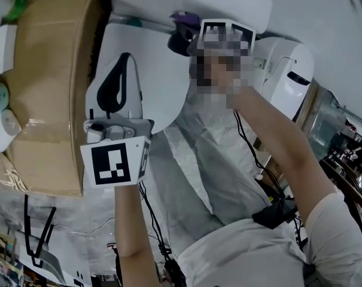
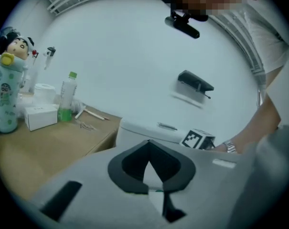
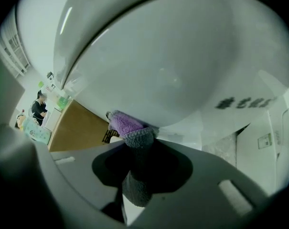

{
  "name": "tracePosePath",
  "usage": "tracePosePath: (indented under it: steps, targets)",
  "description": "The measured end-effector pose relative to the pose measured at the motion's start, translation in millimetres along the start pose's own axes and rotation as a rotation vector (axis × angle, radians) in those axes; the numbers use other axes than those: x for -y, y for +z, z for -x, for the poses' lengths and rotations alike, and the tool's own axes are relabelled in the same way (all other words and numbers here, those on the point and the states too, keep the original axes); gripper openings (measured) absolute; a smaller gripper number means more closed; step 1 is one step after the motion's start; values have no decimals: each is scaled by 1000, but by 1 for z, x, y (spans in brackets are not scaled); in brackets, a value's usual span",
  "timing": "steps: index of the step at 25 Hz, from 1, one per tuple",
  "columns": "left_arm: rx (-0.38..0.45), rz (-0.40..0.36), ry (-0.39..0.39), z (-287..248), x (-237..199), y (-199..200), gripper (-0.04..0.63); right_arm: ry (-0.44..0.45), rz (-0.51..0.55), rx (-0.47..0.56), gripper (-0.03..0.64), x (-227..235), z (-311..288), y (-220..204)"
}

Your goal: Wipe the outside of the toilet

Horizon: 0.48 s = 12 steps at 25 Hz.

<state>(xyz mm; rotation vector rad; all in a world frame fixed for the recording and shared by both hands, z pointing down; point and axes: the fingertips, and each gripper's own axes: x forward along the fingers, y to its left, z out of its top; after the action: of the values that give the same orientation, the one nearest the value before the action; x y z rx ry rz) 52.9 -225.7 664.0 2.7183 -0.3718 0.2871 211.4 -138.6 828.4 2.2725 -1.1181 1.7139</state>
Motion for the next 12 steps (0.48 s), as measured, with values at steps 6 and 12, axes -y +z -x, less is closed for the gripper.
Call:
tracePosePath:
  steps: [6, 12]
  targets:
    - [-82, -23, 41, -60, -10, 4, 5, -33, -10, -14, 101, 49, 12, -7]
    - [-125, -71, 12, -89, 7, 3, 5, -61, 1, -36, 101, 93, 25, -12]
